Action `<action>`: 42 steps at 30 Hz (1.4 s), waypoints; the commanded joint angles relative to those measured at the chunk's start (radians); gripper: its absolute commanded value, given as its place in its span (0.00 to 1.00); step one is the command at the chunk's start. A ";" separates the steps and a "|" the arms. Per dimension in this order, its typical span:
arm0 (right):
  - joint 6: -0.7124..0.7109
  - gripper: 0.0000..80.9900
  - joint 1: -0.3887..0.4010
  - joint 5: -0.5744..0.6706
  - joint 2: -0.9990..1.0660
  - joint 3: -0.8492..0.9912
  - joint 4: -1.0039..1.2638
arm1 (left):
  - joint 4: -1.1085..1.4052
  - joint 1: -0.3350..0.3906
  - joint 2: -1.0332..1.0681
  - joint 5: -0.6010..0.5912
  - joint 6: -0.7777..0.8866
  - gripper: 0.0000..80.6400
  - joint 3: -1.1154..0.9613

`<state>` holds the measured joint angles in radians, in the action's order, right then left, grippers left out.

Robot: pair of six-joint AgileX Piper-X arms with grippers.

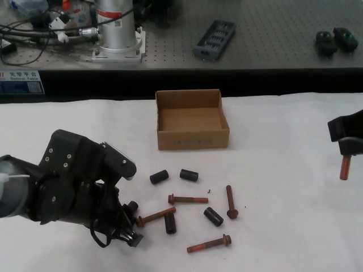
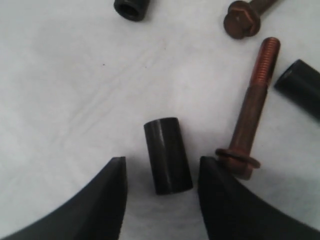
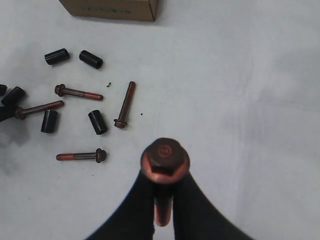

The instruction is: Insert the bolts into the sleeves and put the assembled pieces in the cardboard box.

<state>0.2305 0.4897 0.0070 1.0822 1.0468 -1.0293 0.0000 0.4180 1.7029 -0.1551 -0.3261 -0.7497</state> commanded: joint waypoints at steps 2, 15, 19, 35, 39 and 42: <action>-0.008 0.03 -0.004 0.011 -0.007 0.003 0.004 | 0.033 0.006 0.047 0.008 -0.011 0.28 0.003; -0.008 0.03 -0.004 0.011 -0.007 0.003 0.004 | 0.014 0.010 0.006 0.012 -0.011 0.01 0.003; -0.012 0.03 -0.004 0.010 -0.007 0.003 0.004 | -0.006 0.009 -0.090 0.012 -0.011 0.01 0.003; 0.040 0.03 0.001 0.230 -0.005 0.000 0.233 | -0.347 0.009 -0.606 -0.281 0.245 0.01 0.008; 0.120 0.03 0.001 0.327 0.009 0.000 0.344 | -0.362 0.009 -0.676 -0.360 0.268 0.01 0.008; 0.188 0.03 0.003 0.422 0.045 0.000 0.408 | -0.362 0.009 -0.714 -0.411 0.301 0.01 0.008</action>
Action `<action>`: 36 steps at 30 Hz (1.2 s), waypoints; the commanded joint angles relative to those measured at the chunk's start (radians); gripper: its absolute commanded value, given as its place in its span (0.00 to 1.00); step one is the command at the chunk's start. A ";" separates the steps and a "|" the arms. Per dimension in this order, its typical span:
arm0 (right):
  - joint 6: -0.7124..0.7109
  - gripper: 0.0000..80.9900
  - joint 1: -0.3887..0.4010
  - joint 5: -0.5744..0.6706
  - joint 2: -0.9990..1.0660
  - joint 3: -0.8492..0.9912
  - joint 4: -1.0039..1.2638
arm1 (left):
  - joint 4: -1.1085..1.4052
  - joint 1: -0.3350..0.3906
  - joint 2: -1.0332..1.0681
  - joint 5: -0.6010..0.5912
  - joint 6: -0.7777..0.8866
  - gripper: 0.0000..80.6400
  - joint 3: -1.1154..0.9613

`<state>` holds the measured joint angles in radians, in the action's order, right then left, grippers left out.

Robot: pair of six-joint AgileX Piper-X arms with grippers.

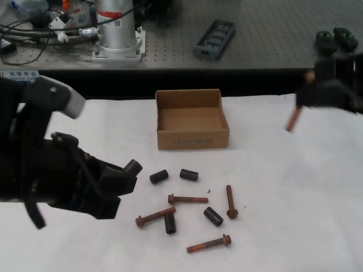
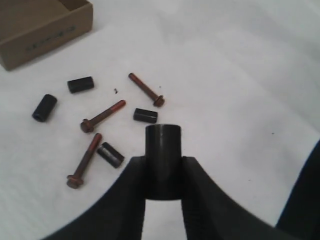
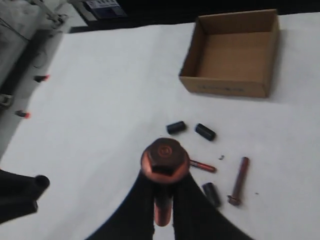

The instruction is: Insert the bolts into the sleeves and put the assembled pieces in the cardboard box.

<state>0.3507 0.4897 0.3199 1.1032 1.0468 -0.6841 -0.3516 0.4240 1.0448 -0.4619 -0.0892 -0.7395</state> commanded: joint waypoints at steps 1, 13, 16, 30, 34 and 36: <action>0.091 0.03 0.008 0.141 0.039 0.000 0.086 | -0.010 0.003 -0.066 -0.116 0.064 0.01 -0.002; 0.334 0.03 0.158 0.211 0.193 0.000 0.364 | -0.008 0.003 -0.086 -0.184 0.069 0.01 -0.002; 0.379 0.03 0.181 0.215 0.212 0.000 0.421 | -0.003 0.003 -0.086 -0.175 0.068 0.01 -0.002; 0.420 0.03 0.262 0.215 0.219 0.000 0.429 | 0.115 0.003 -0.086 -0.172 0.114 0.01 -0.002; 0.439 0.03 0.262 0.215 0.219 0.002 0.429 | 0.115 0.003 -0.086 -0.172 0.114 0.01 -0.002; 0.443 0.03 0.265 0.215 0.219 0.002 0.429 | 0.115 0.003 -0.086 -0.172 0.114 0.01 -0.002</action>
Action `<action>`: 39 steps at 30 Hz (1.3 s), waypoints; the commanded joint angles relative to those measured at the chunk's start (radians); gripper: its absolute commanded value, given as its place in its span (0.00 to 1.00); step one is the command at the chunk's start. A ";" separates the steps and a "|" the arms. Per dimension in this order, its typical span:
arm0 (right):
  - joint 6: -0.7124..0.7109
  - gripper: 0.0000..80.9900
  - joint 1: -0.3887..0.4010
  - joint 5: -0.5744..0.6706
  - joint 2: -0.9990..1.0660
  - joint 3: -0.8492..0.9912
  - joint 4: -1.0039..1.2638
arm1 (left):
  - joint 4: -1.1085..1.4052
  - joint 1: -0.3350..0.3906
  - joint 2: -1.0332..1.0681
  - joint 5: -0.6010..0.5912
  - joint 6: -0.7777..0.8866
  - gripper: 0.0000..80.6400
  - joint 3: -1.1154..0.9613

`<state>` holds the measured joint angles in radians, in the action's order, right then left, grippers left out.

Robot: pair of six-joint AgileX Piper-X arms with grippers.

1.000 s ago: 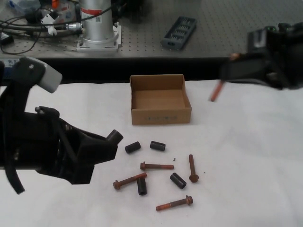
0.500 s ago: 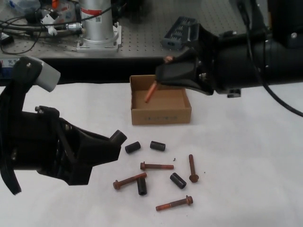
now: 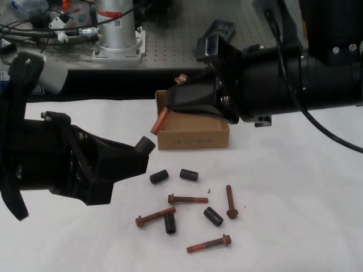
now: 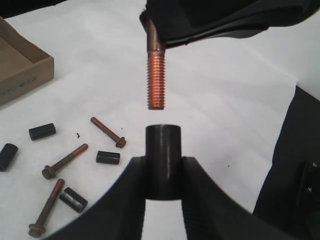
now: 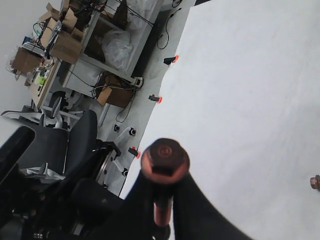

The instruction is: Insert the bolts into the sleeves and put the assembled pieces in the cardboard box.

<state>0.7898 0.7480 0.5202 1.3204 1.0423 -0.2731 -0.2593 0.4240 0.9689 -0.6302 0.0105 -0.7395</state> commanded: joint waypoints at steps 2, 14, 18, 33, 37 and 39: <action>0.004 0.03 0.011 0.018 0.002 0.007 0.018 | 0.023 0.003 -0.010 -0.003 0.014 0.01 -0.002; 0.018 0.03 0.011 0.044 0.002 0.007 0.018 | 0.060 0.003 -0.010 -0.003 0.014 0.01 -0.002; 0.018 0.03 0.011 0.060 0.002 0.007 0.018 | 0.060 0.003 -0.010 -0.003 0.014 0.01 -0.002; 0.018 0.03 0.011 0.113 0.002 0.007 0.018 | 0.157 0.003 -0.010 0.069 0.014 0.01 -0.002; 0.013 0.03 0.011 0.129 0.002 0.007 0.018 | 0.157 0.003 -0.010 0.069 0.014 0.01 -0.002; -0.009 0.03 0.011 0.152 0.002 0.007 0.018 | 0.159 0.003 -0.010 0.069 0.014 0.01 -0.002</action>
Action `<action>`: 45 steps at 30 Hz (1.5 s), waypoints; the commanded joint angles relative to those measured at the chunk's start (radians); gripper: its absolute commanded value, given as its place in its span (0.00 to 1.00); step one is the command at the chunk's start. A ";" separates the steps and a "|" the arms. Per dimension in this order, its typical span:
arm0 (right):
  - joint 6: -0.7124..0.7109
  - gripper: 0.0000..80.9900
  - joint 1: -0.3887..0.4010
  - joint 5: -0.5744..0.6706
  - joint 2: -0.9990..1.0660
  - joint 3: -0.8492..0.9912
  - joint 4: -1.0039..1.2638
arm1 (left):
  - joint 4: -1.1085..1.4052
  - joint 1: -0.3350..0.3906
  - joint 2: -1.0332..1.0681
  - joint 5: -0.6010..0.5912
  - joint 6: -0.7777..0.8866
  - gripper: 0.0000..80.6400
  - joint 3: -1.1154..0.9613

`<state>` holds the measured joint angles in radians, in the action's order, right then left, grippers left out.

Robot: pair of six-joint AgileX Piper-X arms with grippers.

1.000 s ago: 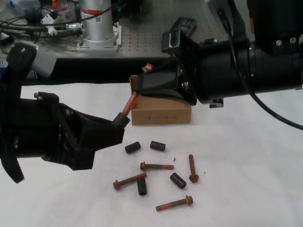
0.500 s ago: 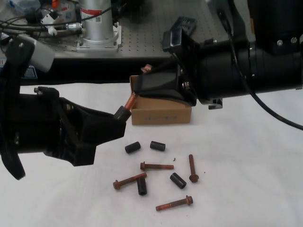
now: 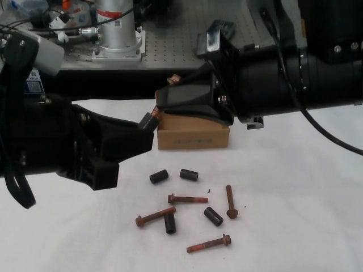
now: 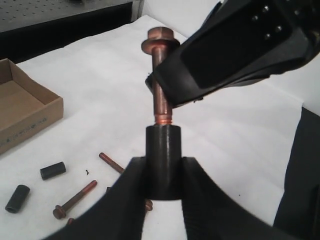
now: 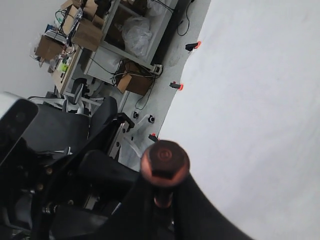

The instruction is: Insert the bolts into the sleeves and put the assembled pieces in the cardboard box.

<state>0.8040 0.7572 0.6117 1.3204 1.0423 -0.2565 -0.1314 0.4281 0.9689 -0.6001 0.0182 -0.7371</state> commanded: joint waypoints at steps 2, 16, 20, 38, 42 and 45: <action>-0.040 0.03 0.002 0.082 0.002 0.007 0.002 | 0.039 -0.001 -0.010 0.038 0.006 0.01 -0.005; -0.064 0.03 0.015 0.162 0.002 0.007 0.000 | 0.086 -0.001 -0.010 0.022 0.006 0.01 -0.005; -0.067 0.05 0.015 0.162 0.002 0.007 0.000 | 0.088 -0.001 -0.010 0.020 0.006 0.01 -0.005; -0.174 0.43 -0.015 0.184 -0.007 0.007 -0.160 | 0.111 -0.001 -0.006 0.044 -0.053 0.01 -0.005; -0.292 0.43 -0.074 0.168 -0.033 0.007 -0.304 | 0.111 -0.001 0.039 0.035 -0.165 0.01 -0.005; -0.379 0.43 -0.135 0.118 -0.054 0.007 -0.405 | 0.153 -0.001 0.107 0.043 -0.159 0.01 -0.008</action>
<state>0.4652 0.6357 0.7373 1.2846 1.0423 -0.6284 -0.0365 0.4274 1.0152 -0.5653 -0.1148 -0.7336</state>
